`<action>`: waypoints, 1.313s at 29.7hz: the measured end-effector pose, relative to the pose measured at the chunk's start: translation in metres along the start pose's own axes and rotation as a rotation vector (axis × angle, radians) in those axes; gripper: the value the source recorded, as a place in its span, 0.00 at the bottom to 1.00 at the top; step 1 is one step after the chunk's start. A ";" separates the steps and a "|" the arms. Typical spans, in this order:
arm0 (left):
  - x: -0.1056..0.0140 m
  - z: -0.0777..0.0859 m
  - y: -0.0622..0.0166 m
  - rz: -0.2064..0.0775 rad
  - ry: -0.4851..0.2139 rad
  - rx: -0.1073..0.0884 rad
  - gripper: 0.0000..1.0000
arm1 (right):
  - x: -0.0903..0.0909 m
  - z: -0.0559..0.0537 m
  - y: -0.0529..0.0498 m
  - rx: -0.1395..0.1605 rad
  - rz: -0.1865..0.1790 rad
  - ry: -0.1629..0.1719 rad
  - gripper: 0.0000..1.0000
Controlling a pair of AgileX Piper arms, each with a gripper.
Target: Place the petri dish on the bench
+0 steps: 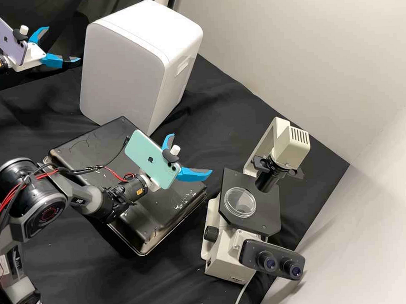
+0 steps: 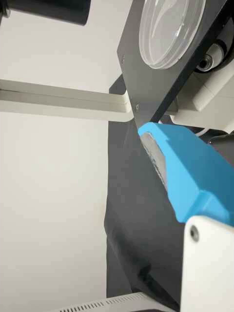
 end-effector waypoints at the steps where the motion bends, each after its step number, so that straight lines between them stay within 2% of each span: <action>1: 0.000 0.000 0.0000 0.000 0.000 0.000 1.00 | 0.000 0.000 0.000 0.000 0.000 0.000 1.00; 13: 0.000 0.000 0.0000 0.000 0.000 0.000 1.00 | 0.000 0.000 0.000 0.000 0.000 0.000 1.00; 19: -0.004 0.000 -0.0046 -0.016 0.000 0.002 1.00 | 0.000 0.000 0.000 0.000 0.000 0.000 1.00; 21: -0.004 0.000 -0.0043 -0.013 0.000 0.007 1.00 | 0.000 0.000 0.000 0.000 0.000 0.000 1.00; 34: -0.004 0.001 -0.0044 -0.013 -0.002 0.007 1.00 | 0.000 0.000 0.000 0.000 0.000 0.000 1.00; 36: -0.009 0.003 -0.0051 -0.019 -0.009 0.003 1.00 | 0.000 0.000 0.000 0.000 0.000 0.000 1.00; 39: -0.029 0.016 -0.0079 -0.037 -0.043 -0.010 1.00 | 0.000 0.000 0.000 0.000 0.000 0.000 1.00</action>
